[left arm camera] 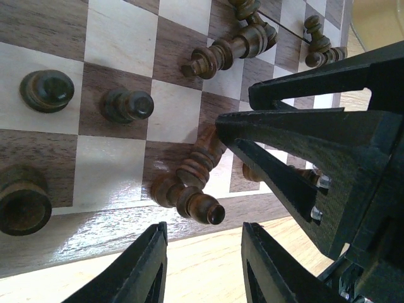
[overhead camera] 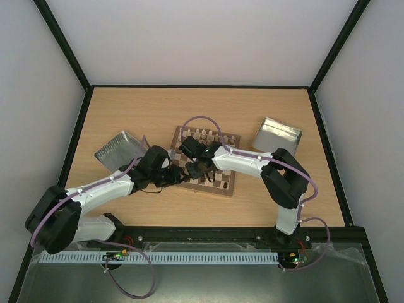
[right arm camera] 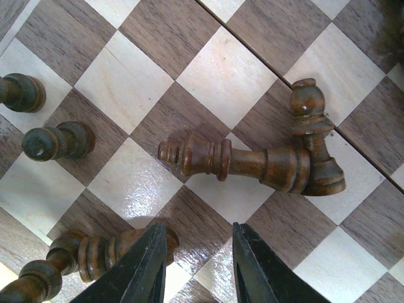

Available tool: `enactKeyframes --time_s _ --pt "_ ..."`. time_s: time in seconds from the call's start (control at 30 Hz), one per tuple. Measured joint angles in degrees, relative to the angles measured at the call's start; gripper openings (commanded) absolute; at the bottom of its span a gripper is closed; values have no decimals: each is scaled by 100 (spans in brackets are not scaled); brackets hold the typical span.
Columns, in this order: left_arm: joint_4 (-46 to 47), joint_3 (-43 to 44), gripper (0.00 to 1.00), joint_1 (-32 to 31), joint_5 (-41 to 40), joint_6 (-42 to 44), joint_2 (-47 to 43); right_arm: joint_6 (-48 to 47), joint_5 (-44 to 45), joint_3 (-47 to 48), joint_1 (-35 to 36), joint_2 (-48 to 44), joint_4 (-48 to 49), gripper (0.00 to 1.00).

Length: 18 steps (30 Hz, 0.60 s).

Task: Set up the chess pieces on the board
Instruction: Move the chess piece to the chessboard.

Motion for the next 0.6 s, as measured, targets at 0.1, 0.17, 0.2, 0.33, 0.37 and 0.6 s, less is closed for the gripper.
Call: enactKeyframes --time_s 0.1,0.17,0.2,0.33,0.37,0.6 --pt "17 0 33 -9 -13 -2 22 -2 -59 0 0 -2 13 32" --pt "35 0 32 -22 -15 -9 26 -4 -168 -2 0 -7 31 34" --pt "50 0 31 -22 -17 -11 35 -11 -240 -13 0 -13 48 34" --pt "59 0 26 -22 -28 -20 96 -55 -487 -66 0 -37 92 35" --pt "59 0 26 -24 -28 -26 111 -68 -527 -83 0 -48 107 35" --pt "142 0 20 -59 -35 -35 170 -94 -669 -114 0 -92 120 37"
